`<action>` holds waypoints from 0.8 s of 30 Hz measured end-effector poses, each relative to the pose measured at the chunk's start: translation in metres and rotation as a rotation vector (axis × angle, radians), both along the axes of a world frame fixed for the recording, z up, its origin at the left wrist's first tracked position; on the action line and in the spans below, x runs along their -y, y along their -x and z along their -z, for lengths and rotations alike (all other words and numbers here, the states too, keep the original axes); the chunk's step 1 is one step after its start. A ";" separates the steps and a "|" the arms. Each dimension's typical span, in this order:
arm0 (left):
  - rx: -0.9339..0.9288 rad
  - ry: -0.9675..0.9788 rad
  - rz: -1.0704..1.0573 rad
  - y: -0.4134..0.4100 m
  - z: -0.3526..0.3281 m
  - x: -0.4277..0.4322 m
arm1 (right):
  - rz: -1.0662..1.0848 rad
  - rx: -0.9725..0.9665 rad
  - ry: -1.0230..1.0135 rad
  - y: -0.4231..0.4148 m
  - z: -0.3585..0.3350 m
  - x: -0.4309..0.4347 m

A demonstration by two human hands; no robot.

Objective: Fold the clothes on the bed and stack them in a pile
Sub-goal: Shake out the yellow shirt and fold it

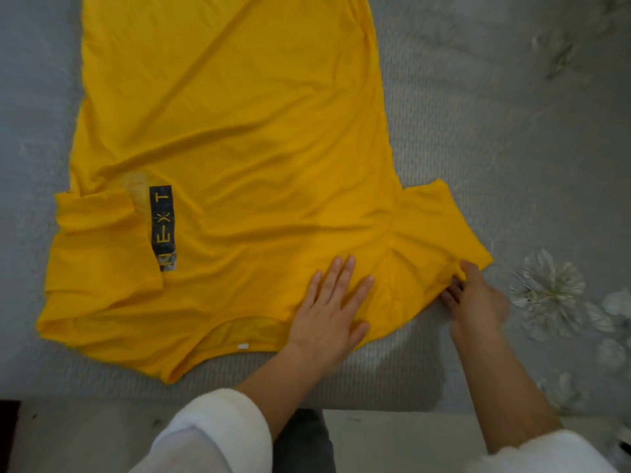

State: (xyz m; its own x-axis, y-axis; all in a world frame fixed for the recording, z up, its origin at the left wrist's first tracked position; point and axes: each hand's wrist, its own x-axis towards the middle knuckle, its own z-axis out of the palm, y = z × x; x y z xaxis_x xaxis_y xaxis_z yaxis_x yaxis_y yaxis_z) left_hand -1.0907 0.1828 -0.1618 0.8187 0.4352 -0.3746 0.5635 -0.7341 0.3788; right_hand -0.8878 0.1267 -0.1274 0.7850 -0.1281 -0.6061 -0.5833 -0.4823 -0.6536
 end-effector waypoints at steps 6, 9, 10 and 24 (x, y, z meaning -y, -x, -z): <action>-0.001 -0.106 0.177 -0.017 -0.003 0.022 | 0.073 -0.059 -0.058 -0.026 -0.010 -0.024; -0.013 -0.102 0.110 -0.021 -0.007 0.027 | -0.149 0.158 -0.102 -0.019 -0.033 -0.036; -0.017 -0.094 0.091 -0.022 -0.008 0.027 | -0.289 0.144 -0.184 -0.011 -0.040 -0.041; 0.043 -0.112 0.164 0.014 -0.013 0.042 | -1.802 0.554 0.299 0.030 -0.001 -0.041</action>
State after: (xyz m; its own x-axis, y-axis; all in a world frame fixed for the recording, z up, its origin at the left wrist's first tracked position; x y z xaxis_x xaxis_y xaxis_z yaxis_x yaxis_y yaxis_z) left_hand -1.1048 0.1411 -0.1484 0.8963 0.3314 -0.2947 0.4178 -0.8539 0.3105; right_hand -0.9176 0.1682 -0.1260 0.1567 0.9064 -0.3924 0.8824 -0.3069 -0.3565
